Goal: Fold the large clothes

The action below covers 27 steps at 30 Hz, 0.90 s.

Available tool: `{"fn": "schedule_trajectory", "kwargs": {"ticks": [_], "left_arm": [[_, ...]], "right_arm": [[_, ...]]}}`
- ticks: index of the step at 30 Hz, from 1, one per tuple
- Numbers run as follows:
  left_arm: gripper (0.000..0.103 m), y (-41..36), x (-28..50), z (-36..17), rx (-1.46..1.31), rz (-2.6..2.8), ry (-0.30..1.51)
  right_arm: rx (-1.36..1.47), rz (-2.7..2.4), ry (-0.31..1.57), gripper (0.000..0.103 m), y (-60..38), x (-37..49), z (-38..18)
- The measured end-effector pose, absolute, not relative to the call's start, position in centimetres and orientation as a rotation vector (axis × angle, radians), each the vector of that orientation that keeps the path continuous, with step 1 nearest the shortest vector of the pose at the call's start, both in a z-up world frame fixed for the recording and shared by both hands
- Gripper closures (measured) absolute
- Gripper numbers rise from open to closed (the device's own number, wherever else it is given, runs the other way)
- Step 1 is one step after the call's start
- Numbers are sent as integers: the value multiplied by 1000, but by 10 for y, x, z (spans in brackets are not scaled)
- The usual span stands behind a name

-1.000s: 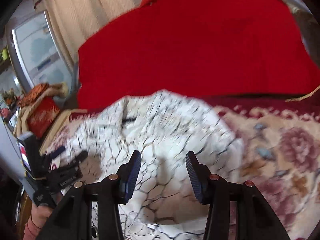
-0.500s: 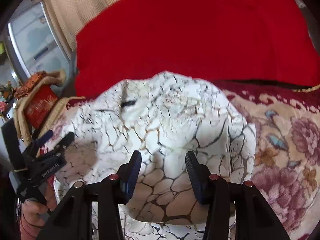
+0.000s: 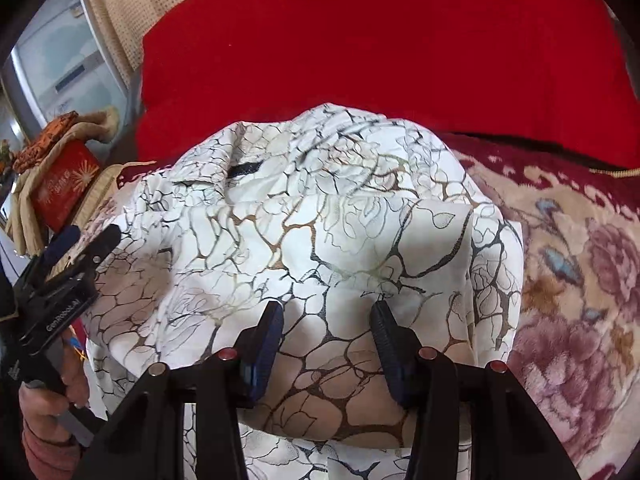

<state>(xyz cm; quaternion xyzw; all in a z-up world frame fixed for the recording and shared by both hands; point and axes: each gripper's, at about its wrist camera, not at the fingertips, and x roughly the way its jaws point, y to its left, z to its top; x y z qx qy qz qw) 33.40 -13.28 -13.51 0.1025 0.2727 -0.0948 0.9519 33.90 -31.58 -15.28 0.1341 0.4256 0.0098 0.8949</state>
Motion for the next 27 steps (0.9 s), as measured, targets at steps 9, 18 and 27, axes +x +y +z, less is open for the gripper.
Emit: {"fn": "schedule_trajectory", "kwargs": {"ticks": [9,18,27], "left_arm": [[11,-140,346,-153,212,-234,669],[11,-141,364,-181,220,-247,837],[11,-83,345,-158,126,-200,746]], "right_arm": [[316,27,792,53,-327,326,-134],[333,13,883,56,-335,326,-145],[295,91,819,56,-320,304,-136]]}}
